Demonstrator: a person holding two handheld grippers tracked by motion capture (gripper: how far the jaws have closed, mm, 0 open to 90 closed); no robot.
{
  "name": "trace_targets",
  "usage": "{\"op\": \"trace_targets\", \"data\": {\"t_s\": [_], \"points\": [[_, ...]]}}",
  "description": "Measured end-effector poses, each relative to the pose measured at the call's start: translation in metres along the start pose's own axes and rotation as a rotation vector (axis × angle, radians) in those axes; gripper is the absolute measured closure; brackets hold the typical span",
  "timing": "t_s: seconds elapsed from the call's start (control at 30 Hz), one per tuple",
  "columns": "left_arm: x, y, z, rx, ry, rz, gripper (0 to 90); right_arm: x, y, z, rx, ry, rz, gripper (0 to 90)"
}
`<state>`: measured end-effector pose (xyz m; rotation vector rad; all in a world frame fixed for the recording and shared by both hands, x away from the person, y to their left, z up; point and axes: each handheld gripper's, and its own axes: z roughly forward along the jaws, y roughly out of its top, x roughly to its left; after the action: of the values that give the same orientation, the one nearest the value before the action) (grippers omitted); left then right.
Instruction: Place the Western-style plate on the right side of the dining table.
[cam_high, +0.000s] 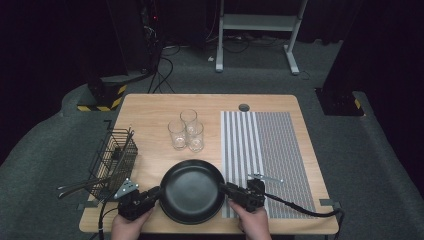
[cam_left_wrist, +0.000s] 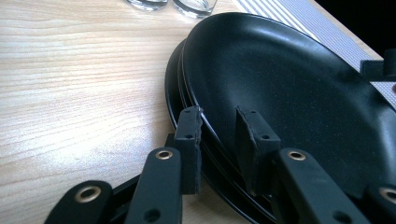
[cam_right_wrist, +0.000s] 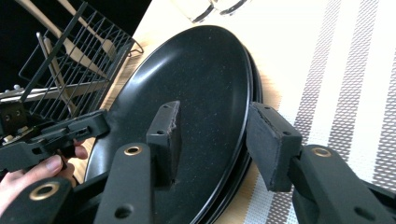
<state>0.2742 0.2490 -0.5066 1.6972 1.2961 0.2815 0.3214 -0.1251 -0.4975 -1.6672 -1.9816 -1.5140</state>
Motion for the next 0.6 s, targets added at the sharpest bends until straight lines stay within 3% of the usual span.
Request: {"op": "trace_targets", "data": {"t_s": [0.4, 0.6], "points": [[0.0038, -0.0005, -0.0004, -0.003, -0.026, -0.042, 71.3, -0.0037, 0.0038, 0.0039, 0.024, 0.017, 0.068, 56.1], [0.0023, 0.0, -0.0003, 0.004, -0.01, -0.028, 73.5, -0.004, 0.0059, 0.0033, 0.03, 0.011, 0.077, 57.9]]}}
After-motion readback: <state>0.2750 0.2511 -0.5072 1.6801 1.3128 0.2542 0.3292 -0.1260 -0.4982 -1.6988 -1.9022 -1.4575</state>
